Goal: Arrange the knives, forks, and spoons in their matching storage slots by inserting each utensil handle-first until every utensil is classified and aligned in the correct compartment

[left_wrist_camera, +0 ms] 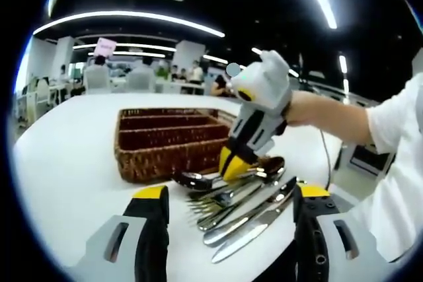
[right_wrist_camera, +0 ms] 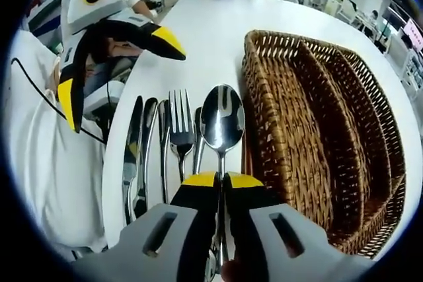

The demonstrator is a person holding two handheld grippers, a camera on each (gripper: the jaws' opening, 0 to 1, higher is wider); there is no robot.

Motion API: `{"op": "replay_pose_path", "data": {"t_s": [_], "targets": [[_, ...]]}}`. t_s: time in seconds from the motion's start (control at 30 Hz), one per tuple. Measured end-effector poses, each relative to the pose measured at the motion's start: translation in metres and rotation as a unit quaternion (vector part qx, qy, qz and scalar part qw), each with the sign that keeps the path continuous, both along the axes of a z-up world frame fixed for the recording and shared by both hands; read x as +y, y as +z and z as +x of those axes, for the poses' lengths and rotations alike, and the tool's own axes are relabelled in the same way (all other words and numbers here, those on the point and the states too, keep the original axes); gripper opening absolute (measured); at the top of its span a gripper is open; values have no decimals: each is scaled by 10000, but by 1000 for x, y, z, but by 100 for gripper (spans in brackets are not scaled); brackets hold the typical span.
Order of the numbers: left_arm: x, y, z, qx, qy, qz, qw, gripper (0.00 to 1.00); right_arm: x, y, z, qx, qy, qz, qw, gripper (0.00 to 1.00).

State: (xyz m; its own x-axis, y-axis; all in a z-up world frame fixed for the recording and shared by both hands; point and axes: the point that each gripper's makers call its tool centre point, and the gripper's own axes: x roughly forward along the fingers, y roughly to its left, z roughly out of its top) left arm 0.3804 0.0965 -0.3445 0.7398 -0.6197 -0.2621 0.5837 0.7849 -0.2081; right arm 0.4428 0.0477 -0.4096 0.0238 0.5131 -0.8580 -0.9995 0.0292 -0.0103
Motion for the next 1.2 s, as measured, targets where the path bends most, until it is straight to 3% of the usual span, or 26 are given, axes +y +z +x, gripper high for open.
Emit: {"op": "replay_pose_path", "data": {"t_s": [0.83, 1.2], "targets": [[2, 0, 0, -6, 8, 41, 10000, 76, 0, 5, -2, -194, 290, -320, 9989, 2], [3, 2, -2, -31, 29, 31, 10000, 76, 1, 16, -4, -157, 245, -251, 9993, 2]]}}
